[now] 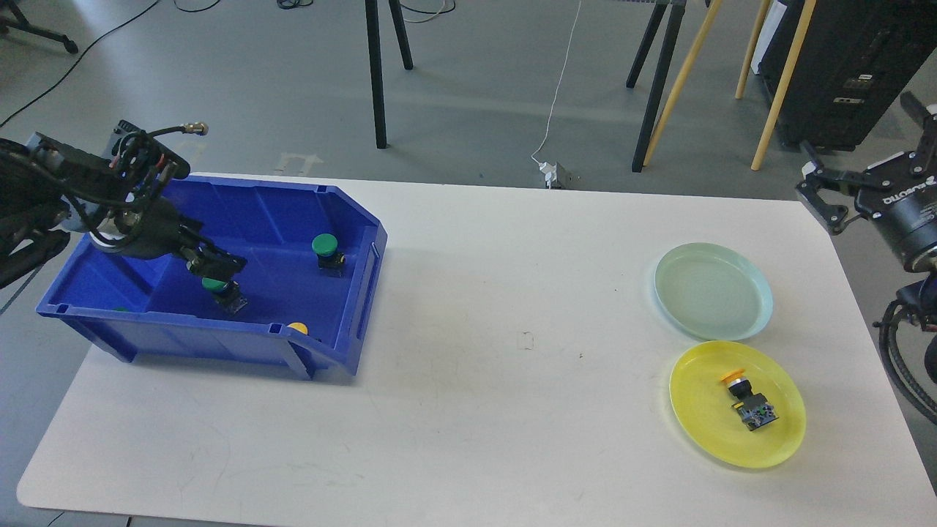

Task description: Pass button and place on color plate

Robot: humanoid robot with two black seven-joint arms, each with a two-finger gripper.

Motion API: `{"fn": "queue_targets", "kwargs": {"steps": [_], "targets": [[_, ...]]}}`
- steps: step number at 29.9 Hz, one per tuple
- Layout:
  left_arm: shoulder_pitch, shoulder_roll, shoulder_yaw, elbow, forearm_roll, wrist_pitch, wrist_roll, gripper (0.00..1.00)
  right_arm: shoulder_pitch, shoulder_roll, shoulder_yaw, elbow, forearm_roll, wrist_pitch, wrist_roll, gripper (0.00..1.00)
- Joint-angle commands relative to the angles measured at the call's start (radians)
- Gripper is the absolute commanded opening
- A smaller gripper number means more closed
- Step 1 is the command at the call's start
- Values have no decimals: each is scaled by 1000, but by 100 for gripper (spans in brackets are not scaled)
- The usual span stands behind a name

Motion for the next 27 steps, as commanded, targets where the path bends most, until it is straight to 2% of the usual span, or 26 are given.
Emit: {"fn": "queue_targets", "kwargs": {"steps": [1, 12, 19, 22, 27], "targets": [[25, -37, 0, 49, -3, 0, 0, 94, 35, -20, -32, -11, 1, 6, -4, 100], [74, -140, -2, 244, -8, 0, 0, 94, 12, -20, -34, 0, -1, 19, -2, 100], [93, -148, -2, 258, -8, 0, 0, 93, 6, -20, -35, 0, 1, 33, -2, 100], [97, -148, -3, 258, -9, 0, 0, 89, 2, -20, -35, 0, -1, 33, -2, 100], [99, -161, -5, 258, -11, 0, 0, 66, -14, -20, -35, 0, -2, 33, -2, 100]]}}
